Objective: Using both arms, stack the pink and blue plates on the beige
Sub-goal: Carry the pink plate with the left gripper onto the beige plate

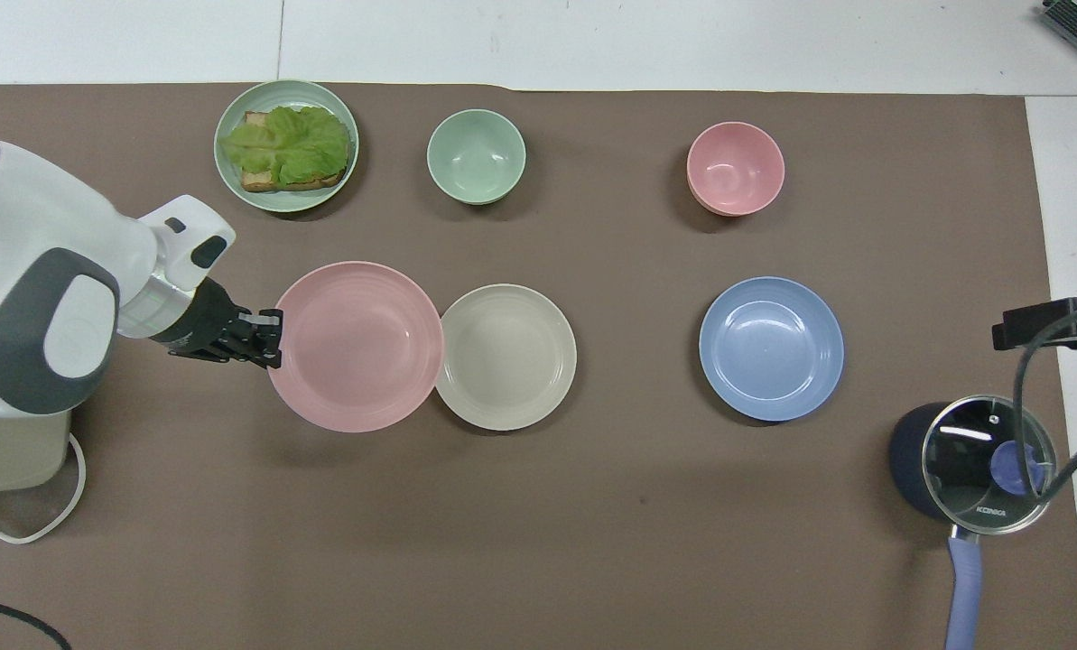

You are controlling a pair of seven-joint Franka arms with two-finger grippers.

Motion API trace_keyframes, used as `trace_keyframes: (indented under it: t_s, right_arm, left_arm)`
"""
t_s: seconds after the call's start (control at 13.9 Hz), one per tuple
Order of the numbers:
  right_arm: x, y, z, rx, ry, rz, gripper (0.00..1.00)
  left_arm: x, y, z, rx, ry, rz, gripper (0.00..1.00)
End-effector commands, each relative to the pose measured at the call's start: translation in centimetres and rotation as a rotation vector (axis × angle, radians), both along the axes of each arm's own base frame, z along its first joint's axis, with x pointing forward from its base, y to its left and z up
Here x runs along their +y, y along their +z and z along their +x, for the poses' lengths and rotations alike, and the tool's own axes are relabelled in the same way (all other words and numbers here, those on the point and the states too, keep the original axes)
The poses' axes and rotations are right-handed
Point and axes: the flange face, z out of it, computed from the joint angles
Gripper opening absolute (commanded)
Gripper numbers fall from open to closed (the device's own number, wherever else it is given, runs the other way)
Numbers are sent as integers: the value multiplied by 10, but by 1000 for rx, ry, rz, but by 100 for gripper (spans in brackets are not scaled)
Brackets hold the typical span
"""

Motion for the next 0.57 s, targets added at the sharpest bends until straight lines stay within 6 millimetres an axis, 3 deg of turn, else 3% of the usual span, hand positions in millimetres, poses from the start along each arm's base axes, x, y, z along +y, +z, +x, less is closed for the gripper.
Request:
trace_keyframes:
  t_s: [0.0,0.29,0.5]
  right_arm:
    - [-4,0,-10,-2,-2,-1,100]
    - [-4,-1,-10,0,-2,-1,100]
    - [-4,-2,-10,1,-2,-1,100]
  left_arm:
    - [-35,-1,-7,-40,0,-35,0]
    - [-96,-22,-19,-72,5,-24,0]
    - [-120,-49,-29,-79,-11,-14,0]
